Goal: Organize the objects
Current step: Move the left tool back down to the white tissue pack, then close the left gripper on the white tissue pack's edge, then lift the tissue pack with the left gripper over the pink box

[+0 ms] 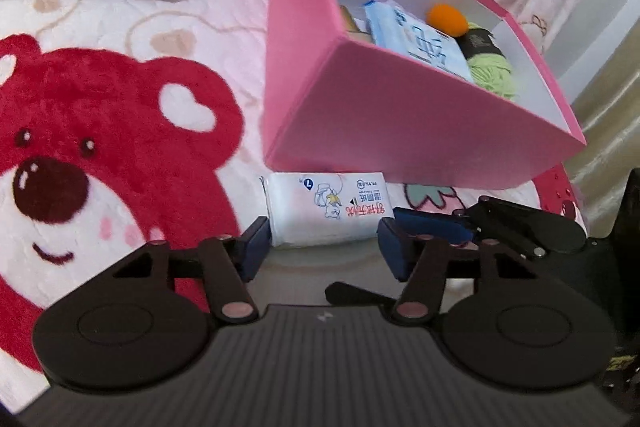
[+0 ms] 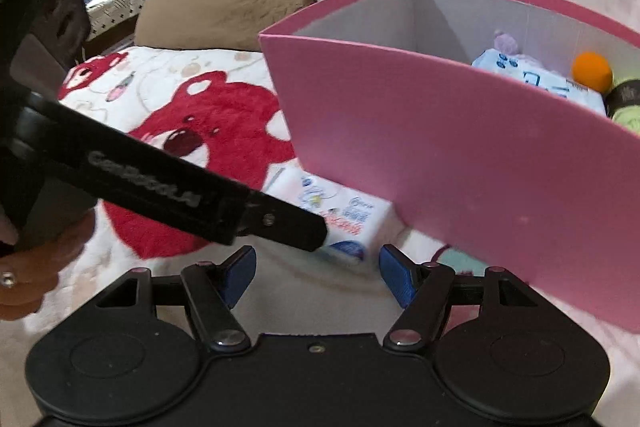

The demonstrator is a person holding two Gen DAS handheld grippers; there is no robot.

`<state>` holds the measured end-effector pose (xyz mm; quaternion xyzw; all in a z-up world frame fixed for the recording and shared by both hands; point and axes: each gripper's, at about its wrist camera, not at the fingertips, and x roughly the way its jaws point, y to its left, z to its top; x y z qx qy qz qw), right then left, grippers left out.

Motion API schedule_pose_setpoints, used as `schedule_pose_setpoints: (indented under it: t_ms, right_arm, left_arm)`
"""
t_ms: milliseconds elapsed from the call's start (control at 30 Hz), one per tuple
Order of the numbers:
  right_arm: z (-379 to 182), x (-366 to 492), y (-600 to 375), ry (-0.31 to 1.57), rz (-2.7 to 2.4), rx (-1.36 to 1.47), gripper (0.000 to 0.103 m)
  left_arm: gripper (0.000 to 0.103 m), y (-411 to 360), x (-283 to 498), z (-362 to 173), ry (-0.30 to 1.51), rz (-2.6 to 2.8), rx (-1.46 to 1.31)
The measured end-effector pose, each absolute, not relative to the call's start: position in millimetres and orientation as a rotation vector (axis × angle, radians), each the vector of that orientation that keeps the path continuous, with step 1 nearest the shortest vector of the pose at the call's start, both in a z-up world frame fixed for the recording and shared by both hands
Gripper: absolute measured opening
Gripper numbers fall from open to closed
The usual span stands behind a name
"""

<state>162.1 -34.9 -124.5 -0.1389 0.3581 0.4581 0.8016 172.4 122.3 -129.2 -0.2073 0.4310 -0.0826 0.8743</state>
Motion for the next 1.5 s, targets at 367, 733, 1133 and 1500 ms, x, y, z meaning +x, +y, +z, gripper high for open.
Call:
schedule_pose_setpoints:
  t_ms: [367,733,1133,1500]
  right_arm:
    - [-122,136,-93,0.782,0.961,-0.477,0.075]
    - [-128,149,-101,0.780,0.987,-0.326,0.088]
    - [-135,145,-81,0.746,0.942,-0.440,0.089]
    - [-117,147,-106,0.752,0.883,-0.360,0.066]
  left_arm:
    - [0.043,87,165,-136,1.044,-0.257,-0.554]
    - [0.037,85,162,-134,0.988,-0.138,-0.541]
    - [0.033,77,171,-143,0.983,-0.150,-0.677]
    - [0.031,55,173,-123,0.999,-0.178,-0.615]
